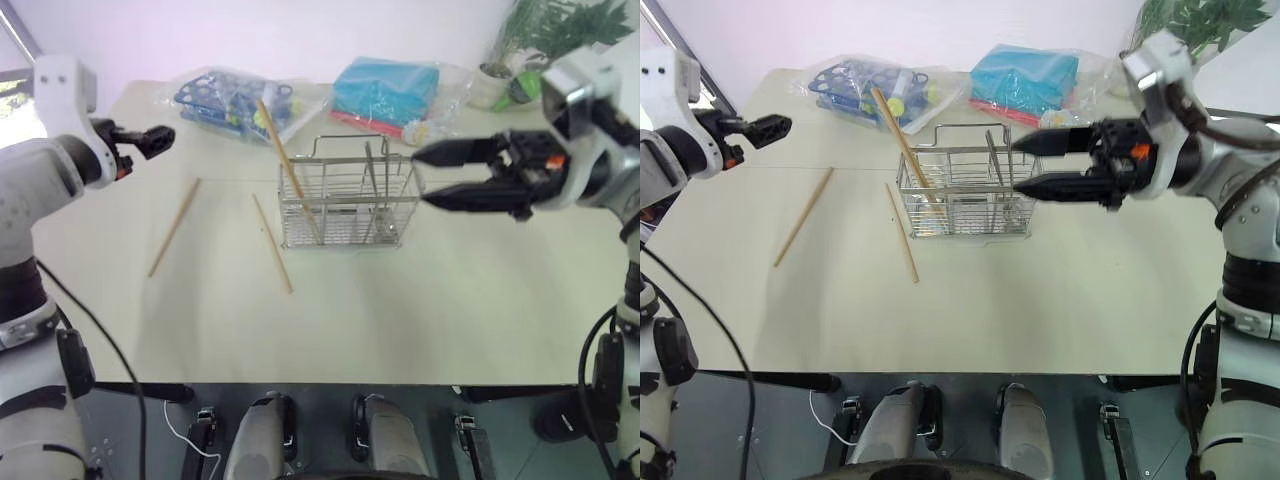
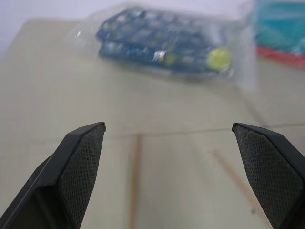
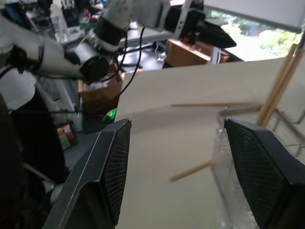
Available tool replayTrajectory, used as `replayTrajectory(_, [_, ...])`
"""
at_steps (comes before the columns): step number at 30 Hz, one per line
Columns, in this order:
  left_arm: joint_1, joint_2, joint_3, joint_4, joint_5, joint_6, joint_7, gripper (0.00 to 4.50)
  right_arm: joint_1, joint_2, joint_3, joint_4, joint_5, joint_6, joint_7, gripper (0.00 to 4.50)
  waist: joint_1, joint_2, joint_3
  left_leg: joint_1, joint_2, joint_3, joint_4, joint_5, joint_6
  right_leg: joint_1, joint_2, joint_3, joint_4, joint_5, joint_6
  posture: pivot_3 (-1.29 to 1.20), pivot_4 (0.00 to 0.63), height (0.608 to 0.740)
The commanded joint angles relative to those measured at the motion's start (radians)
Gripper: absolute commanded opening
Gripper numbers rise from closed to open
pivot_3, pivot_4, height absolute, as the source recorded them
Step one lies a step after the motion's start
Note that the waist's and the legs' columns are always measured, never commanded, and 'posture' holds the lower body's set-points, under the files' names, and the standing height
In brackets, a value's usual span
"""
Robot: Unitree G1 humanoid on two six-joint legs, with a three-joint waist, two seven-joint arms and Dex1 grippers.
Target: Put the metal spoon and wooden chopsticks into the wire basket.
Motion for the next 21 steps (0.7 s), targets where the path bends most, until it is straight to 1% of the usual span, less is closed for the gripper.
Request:
replayTrajectory(1, [-0.055,0.013,-0.063,0.107,0.07,-0.007,-0.032,4.5,0.048,-0.003,0.008,-0.054,-0.021,-0.066,-0.012,3.17,-0.001,0.0,0.0,0.0,0.0,0.0,0.0,0.0,0.0,0.0,0.0,0.0,0.0,0.0,0.0,0.0,0.15,0.715])
replayTrajectory(3, [-0.084,0.022,-0.146,0.2,0.125,-0.061,-0.096,4.5,0.056,0.007,0.015,-0.05,-0.024,-0.078,-0.03,3.17,-0.003,-0.001,0.0,0.0,0.0,0.001,0.0,0.0,-0.001,0.0,0.0,0.0,0.0,0.0,0.0,0.0,0.15,0.715])
replayTrajectory(5, [-0.111,0.024,-0.202,0.281,0.161,-0.085,-0.153,4.5,0.059,0.011,0.021,-0.044,-0.028,-0.088,-0.041,3.17,-0.003,-0.001,0.0,0.0,0.0,0.001,0.0,0.002,-0.003,-0.001,0.0,0.0,0.0,0.0,0.0,0.0,0.15,0.715])
replayTrajectory(8, [-0.174,-0.004,-0.311,0.486,0.23,-0.163,-0.289,4.5,0.065,0.015,0.025,-0.039,-0.041,-0.111,-0.058,3.17,-0.002,-0.001,0.0,-0.002,0.0,0.001,0.0,0.002,-0.003,-0.002,0.0,0.0,0.0,0.0,0.0,0.0,0.15,0.715])
replayTrajectory(11, [-0.235,-0.031,-0.387,0.66,0.32,-0.262,-0.371,4.5,0.063,0.016,0.019,-0.034,-0.038,-0.114,-0.079,3.17,-0.002,-0.001,0.0,-0.004,0.0,0.002,0.0,0.002,-0.003,-0.004,0.0,0.0,0.0,0.0,0.0,0.0,0.15,0.715])
replayTrajectory(15, [-0.302,-0.068,-0.433,0.871,0.425,-0.402,-0.421,4.5,0.079,-0.003,0.006,-0.048,-0.027,-0.105,-0.091,3.17,-0.003,-0.002,0.001,-0.008,0.0,0.003,0.001,0.002,-0.003,-0.008,0.0,0.0,0.0,0.0,0.0,0.0,0.15,0.715])
replayTrajectory(18, [-0.336,-0.098,-0.431,1.001,0.472,-0.456,-0.437,4.5,0.095,-0.016,-0.003,-0.059,-0.022,-0.102,-0.101,3.17,-0.003,-0.002,0.001,-0.008,0.0,0.003,0.001,0.002,-0.003,-0.009,0.0,0.0,0.0,0.0,0.0,0.0,0.15,0.715])
replayTrajectory(21, [-0.348,-0.123,-0.415,1.093,0.503,-0.504,-0.439,4.5,0.105,-0.022,-0.012,-0.066,-0.015,-0.098,-0.12,3.17,-0.003,-0.002,0.001,-0.008,0.0,0.003,0.001,0.001,-0.001,-0.009,0.0,0.0,0.0,0.0,0.0,0.0,0.15,0.715])
